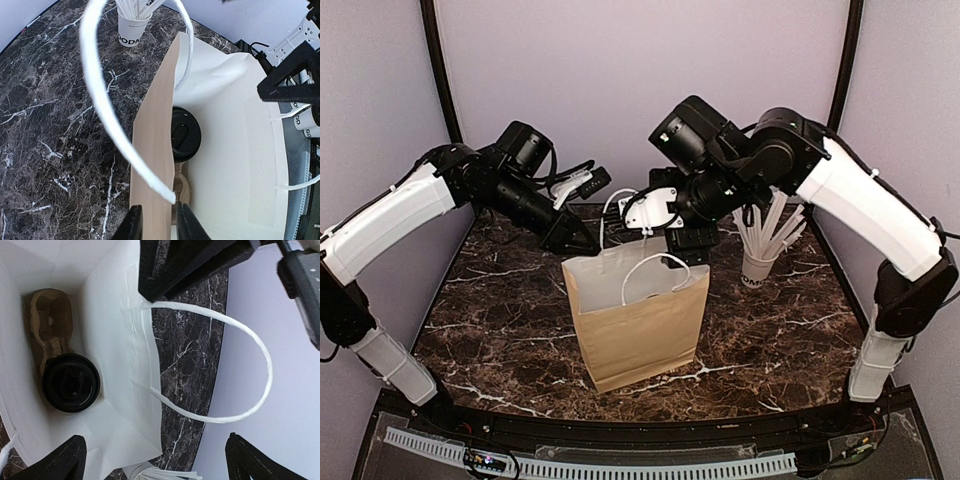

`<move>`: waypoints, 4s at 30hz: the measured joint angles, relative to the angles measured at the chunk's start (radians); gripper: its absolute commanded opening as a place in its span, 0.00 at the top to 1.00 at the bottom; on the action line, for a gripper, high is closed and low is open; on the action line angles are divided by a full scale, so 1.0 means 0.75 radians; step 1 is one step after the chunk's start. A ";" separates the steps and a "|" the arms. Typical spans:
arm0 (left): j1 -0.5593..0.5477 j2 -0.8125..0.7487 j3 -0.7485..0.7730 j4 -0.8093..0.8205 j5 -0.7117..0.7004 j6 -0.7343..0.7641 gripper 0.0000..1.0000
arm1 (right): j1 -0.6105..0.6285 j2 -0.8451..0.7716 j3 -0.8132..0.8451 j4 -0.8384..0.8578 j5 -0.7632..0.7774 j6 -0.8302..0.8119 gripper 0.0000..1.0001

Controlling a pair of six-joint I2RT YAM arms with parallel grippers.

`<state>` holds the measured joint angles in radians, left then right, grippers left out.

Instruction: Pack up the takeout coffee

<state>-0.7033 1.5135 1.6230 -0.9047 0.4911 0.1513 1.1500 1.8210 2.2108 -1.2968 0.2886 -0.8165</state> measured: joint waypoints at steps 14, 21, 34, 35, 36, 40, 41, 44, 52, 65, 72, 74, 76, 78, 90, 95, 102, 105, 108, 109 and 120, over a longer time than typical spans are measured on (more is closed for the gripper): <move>-0.022 0.086 0.121 -0.093 -0.109 0.092 1.00 | -0.410 -0.167 -0.052 0.178 0.059 -0.025 0.01; -0.045 0.052 0.154 -0.081 -0.334 0.156 1.00 | -0.686 -0.168 -0.068 0.232 0.011 0.030 0.01; -0.280 -0.119 -0.087 0.128 -0.672 0.211 1.00 | -1.028 -0.216 -0.231 0.233 -0.150 0.113 0.01; -0.305 -0.131 -0.109 0.142 -0.689 0.208 1.00 | -1.041 -0.226 -0.256 0.232 -0.153 0.114 0.01; -0.333 -0.150 -0.137 0.164 -0.719 0.204 1.00 | -1.051 -0.238 -0.281 0.231 -0.157 0.115 0.01; -0.469 -0.223 -0.225 0.209 -0.832 0.184 1.00 | -1.082 -0.261 -0.339 0.226 -0.186 0.119 0.01; -0.505 -0.235 -0.239 0.213 -0.867 0.173 1.00 | -1.086 -0.264 -0.348 0.223 -0.190 0.119 0.01; -0.610 -0.255 -0.268 0.221 -0.966 0.140 1.00 | -1.092 -0.269 -0.366 0.219 -0.208 0.119 0.01; -0.699 -0.296 -0.342 0.243 -0.979 0.062 1.00 | -1.092 -0.274 -0.377 0.184 -0.255 0.117 0.01; -0.681 -0.336 -0.365 0.301 -1.024 0.088 1.00 | -1.096 -0.291 -0.401 0.128 -0.388 0.090 0.01; -0.406 -0.356 -0.368 0.381 -0.869 0.108 1.00 | -1.097 -0.296 -0.453 0.064 -0.612 0.047 0.03; -0.331 -0.352 -0.368 0.395 -0.819 0.109 1.00 | -1.097 -0.296 -0.493 0.068 -0.667 0.042 0.07; -0.266 -0.343 -0.368 0.413 -0.767 0.109 1.00 | -1.097 -0.296 -0.551 0.087 -0.710 0.048 0.14; -0.211 -0.322 -0.367 0.430 -0.713 0.108 0.98 | -1.097 -0.296 -0.615 0.123 -0.740 0.065 0.21; -0.018 -0.168 -0.313 0.528 -0.595 0.067 0.47 | -1.097 -0.294 -0.861 0.509 -0.733 0.249 0.33; -0.010 -0.168 -0.286 0.538 -0.595 0.061 0.40 | -1.097 -0.267 -0.865 0.567 -0.751 0.268 0.36; -0.010 -0.230 -0.285 0.541 -0.611 0.056 0.37 | -1.097 -0.195 -0.879 0.583 -0.794 0.273 0.68; -0.010 -0.290 -0.285 0.548 -0.645 0.051 0.36 | -1.097 -0.158 -0.879 0.584 -0.810 0.272 0.93; -0.010 -0.352 -0.286 0.556 -0.686 0.047 0.36 | -1.095 -0.131 -0.855 0.555 -0.814 0.283 1.00; -0.010 -0.370 -0.286 0.557 -0.696 0.047 0.36 | -1.093 -0.129 -0.835 0.539 -0.816 0.284 1.00; -0.010 -0.506 -0.373 0.568 -0.787 0.015 0.34 | -1.081 -0.394 -0.678 0.376 -0.871 0.283 1.00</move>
<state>-0.7105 1.1343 1.3430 -0.4789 -0.0990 0.1627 0.3393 1.5253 1.7027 -1.0145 -0.3649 -0.6044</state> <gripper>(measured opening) 0.661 0.016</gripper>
